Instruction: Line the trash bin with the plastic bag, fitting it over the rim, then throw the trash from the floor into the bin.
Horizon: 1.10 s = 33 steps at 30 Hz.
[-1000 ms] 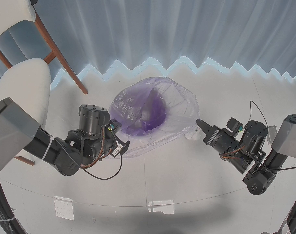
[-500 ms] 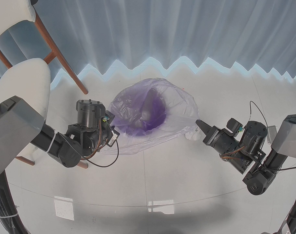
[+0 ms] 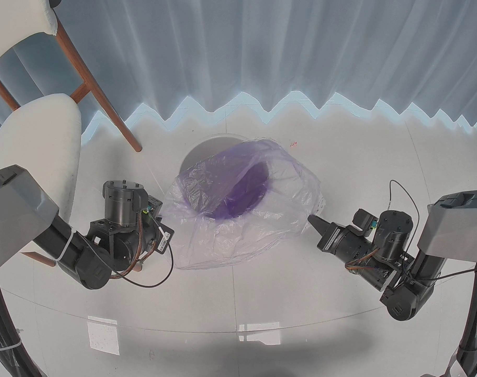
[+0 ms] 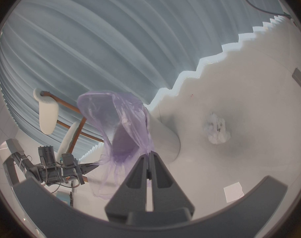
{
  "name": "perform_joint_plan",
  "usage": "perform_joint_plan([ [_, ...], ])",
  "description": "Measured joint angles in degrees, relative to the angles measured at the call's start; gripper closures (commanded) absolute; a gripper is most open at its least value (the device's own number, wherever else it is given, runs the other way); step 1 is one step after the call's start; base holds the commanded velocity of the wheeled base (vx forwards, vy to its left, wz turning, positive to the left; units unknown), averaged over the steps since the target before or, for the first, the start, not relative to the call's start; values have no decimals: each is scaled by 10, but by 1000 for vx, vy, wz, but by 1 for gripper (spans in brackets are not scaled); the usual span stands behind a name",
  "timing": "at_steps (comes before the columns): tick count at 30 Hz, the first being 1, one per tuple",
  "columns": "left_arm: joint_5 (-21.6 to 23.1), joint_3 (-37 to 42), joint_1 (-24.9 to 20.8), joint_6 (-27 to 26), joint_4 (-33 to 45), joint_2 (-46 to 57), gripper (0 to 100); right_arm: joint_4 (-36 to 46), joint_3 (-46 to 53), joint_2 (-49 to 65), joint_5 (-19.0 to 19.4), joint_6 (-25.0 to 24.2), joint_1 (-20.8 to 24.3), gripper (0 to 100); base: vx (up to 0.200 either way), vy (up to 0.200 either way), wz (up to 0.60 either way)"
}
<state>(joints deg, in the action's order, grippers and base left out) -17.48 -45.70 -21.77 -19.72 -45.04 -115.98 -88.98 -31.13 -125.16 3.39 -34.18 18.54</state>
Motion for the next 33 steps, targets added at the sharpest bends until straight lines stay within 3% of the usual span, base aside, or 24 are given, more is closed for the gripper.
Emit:
perform_joint_plan([
  [8, 4, 6, 20, 17, -20, -9, 100, 0, -56, -51, 0, -1, -4, 100, 0, 0, 0],
  [19, 6, -55, 32, 49, -34, -69, 100, 3, -153, -117, -1, 2, -10, 100, 0, 0, 0],
  [33, 6, -137, 28, 94, -101, -128, 100, 83, -273, -167, -1, 0, -58, 100, 0, 0, 0],
])
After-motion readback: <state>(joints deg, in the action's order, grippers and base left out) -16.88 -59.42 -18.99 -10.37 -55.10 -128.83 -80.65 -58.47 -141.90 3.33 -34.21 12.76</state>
